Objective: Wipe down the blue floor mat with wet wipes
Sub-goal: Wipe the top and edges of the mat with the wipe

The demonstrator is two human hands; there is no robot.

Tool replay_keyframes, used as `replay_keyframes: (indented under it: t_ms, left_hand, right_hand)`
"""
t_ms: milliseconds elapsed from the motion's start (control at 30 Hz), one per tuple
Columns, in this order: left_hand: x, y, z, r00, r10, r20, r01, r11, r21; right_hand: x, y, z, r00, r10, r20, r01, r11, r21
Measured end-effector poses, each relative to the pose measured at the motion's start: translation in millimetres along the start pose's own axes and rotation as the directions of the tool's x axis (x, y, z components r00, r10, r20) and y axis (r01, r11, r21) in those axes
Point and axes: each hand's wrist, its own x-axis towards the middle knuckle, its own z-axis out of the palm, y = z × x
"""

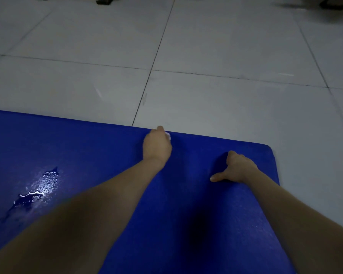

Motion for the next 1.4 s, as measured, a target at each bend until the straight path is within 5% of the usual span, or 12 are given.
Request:
replay_keyframes:
  t_ms: [133,233,333,500,633,800,1133,1333,1400]
  left_hand:
    - [-38,52,22,0.98,0.151,0.126,-0.14,0.985,-0.096]
    - [-67,76,37,0.899,0.349,0.265,-0.327,0.937,-0.127]
    - [-69,65,38,0.852,0.466,0.236,-0.471,0.881,-0.042]
    - [-36,10,8,0.91,0.378,0.169,-0.401,0.906,0.134]
    - [-11,-54,-29,0.982,0.187,0.023,-0.185,0.932,0.312]
    - [-13,-56,-29,0.997,-0.023,-0.069,0.039,0.969,0.242]
    - [-88,54,32,0.985,0.161,0.06,-0.166,0.982,0.095]
    - [-107,51,40,0.833,0.473,0.288,-0.534,0.824,0.191]
    - [-93,33,28,0.84,0.45,0.304,-0.527,0.81,0.257]
  right_hand:
    - [0,1,-2,1.0,-0.01,-0.008,0.01,1.0,-0.005]
    - [2,0,-3,1.0,-0.017,0.017,0.016,1.0,0.015]
    - [4,1,-3,1.0,-0.016,0.024,0.015,1.0,0.02]
    - [5,4,-1,1.0,-0.016,0.017,0.015,0.999,0.046]
    - [5,3,-1,1.0,-0.016,0.027,0.016,1.0,0.022]
    - [7,2,-1,1.0,-0.012,0.025,0.013,1.0,-0.012]
    - [10,-4,-11,0.99,0.002,0.144,0.003,0.999,-0.036]
    - [10,-1,-13,0.979,-0.009,0.205,0.014,1.0,-0.026]
    - [10,-2,-8,0.987,0.011,0.158,-0.005,0.999,-0.041]
